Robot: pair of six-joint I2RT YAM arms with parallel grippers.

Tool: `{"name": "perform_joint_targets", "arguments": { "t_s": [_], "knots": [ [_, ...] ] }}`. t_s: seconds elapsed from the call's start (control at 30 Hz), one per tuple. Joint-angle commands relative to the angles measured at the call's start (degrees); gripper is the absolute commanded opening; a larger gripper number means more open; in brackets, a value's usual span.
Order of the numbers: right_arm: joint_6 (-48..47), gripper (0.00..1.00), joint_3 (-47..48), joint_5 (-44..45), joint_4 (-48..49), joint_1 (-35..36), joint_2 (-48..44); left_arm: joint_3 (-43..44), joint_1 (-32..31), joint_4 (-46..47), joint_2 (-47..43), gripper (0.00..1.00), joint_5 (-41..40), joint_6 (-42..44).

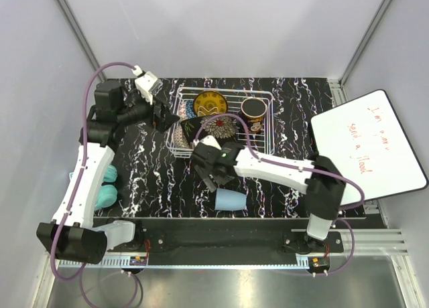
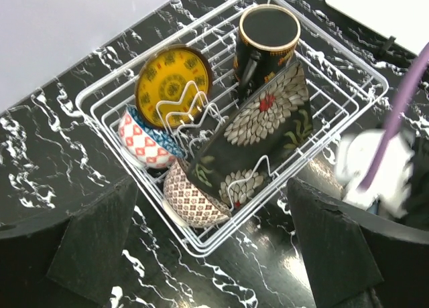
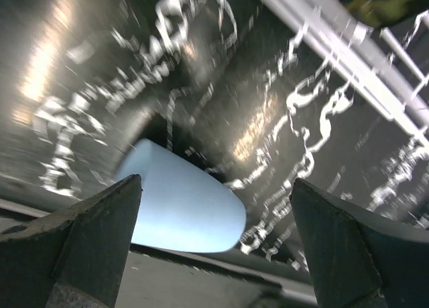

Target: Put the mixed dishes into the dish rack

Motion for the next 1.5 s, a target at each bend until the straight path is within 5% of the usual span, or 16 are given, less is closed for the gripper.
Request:
{"name": "perform_joint_targets", "arguments": {
  "t_s": [0.0,0.8,1.2,1.47],
  "knots": [
    [-1.23,0.99,7.04,7.08,-8.8,1.28,3.68,-3.6,0.17,6.15,-1.21,0.99,0.8,-0.65],
    [-2.55,1.0,7.66,-0.29,-7.85,6.73,8.71,-4.14,0.09,8.27,0.46,0.99,1.68,-1.09],
    [2.89,1.0,-0.25,9.37,-9.24,6.91,9.94,-3.08,0.09,6.95,0.63,0.99,1.5,-0.64],
    [14.22,0.82,-6.48,11.22,-16.19,7.61,4.94,-1.42,0.0,7.13,3.09,0.99,2.03,-1.26]
  ]
}}
